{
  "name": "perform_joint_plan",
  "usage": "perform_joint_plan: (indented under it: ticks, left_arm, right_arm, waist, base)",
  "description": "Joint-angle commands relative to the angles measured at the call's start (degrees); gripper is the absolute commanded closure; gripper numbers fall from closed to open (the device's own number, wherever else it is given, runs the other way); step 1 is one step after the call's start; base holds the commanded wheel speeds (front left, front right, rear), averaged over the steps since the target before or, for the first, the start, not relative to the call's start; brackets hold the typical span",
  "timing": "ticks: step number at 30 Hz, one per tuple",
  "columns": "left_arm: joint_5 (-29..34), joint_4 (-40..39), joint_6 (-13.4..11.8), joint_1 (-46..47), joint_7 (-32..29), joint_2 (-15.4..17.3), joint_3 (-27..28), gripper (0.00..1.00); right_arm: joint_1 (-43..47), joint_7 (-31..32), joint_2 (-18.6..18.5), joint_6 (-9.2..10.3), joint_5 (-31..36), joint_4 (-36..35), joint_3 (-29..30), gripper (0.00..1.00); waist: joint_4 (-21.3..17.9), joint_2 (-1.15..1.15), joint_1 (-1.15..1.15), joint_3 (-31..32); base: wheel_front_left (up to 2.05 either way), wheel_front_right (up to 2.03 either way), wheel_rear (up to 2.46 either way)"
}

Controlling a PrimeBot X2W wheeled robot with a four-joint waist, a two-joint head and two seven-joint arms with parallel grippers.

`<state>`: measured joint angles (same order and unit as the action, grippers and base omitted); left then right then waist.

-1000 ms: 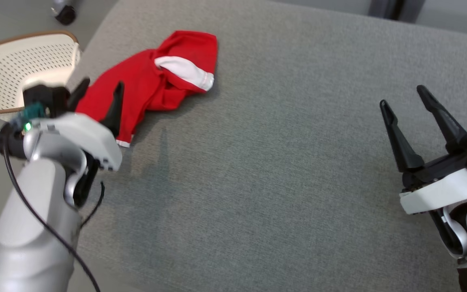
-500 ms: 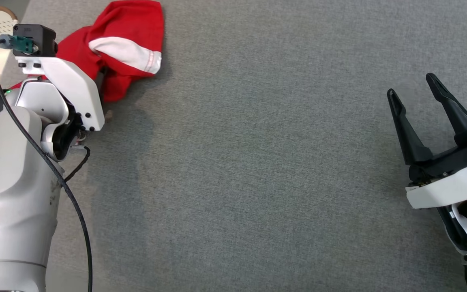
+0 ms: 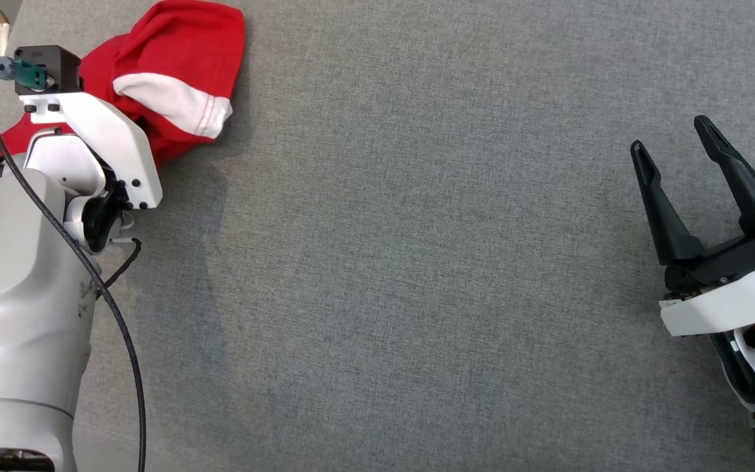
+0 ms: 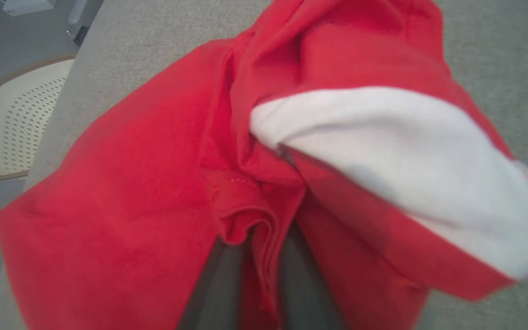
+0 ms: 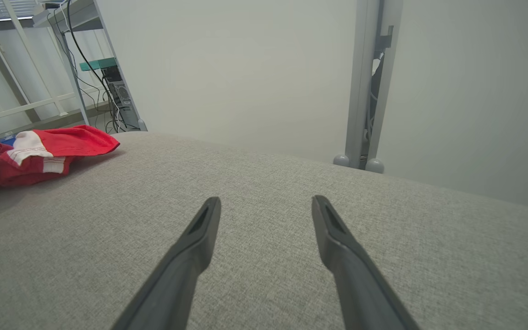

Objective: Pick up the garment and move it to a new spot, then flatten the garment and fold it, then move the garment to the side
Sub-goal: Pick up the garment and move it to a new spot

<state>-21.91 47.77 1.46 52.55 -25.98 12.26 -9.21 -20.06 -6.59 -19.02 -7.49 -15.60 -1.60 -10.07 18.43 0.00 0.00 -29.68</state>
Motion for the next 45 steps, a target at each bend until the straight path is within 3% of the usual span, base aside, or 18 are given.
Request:
perform_joint_plan:
  ticks: [1, 6, 14, 21, 27, 35, 45]
  left_arm:
    - [-0.48, 0.47, 0.09, 1.3, 1.08, 0.37, 0.1, 1.0]
    - [0.0, 1.02, 0.63, 1.91, 4.44, 0.73, -0.24, 1.0]
    - [0.19, -1.69, 2.13, 0.25, 19.67, 0.77, 0.25, 1.0]
    - [0.27, -6.91, 3.82, -2.68, 28.03, -0.29, -1.19, 1.0]
    - [-0.56, -16.08, 5.03, -7.37, 29.14, -3.0, -4.72, 1.0]
    - [1.5, -27.33, 4.89, -12.88, 27.18, -6.26, -11.78, 1.0]
    - [9.38, -27.89, 2.09, -15.07, 31.35, -8.49, -22.78, 1.0]
  right_arm:
    - [-0.52, -0.34, -0.1, -0.01, -0.2, -0.02, 0.04, 0.0]
    - [-0.46, -0.72, 0.27, -0.01, -0.36, 1.06, -0.09, 0.0]
    - [-0.14, -3.29, 2.7, -0.01, -0.55, 5.21, -0.71, 0.0]
    - [0.57, -5.48, 5.99, -0.01, -0.61, 9.25, -1.15, 0.0]
    - [1.54, -6.87, 8.6, -0.01, -0.54, 11.71, -0.7, 0.0]
    - [2.36, -7.77, 9.35, -0.01, -0.57, 11.98, 0.75, 0.0]
    - [3.24, -7.41, 9.21, -0.01, -0.31, 8.47, 4.19, 0.0]
  waist:
    - [0.02, 0.0, 0.0, 0.18]
    - [-0.05, 0.0, 0.0, 1.33]
    - [-2.14, 0.0, 0.0, 7.8]
    - [-5.21, 0.0, 0.0, 14.33]
    - [-8.95, 0.0, 0.0, 19.0]
    - [-15.01, 0.0, 0.0, 20.18]
    - [-23.02, 0.0, 0.0, 17.39]
  base:
    - [0.0, 0.0, 0.0]
    - [0.0, 0.0, 0.0]
    - [0.0, 0.0, 0.0]
    - [0.0, 0.0, 0.0]
    - [0.0, 0.0, 0.0]
    - [0.0, 0.0, 0.0]
    - [0.0, 0.0, 0.0]
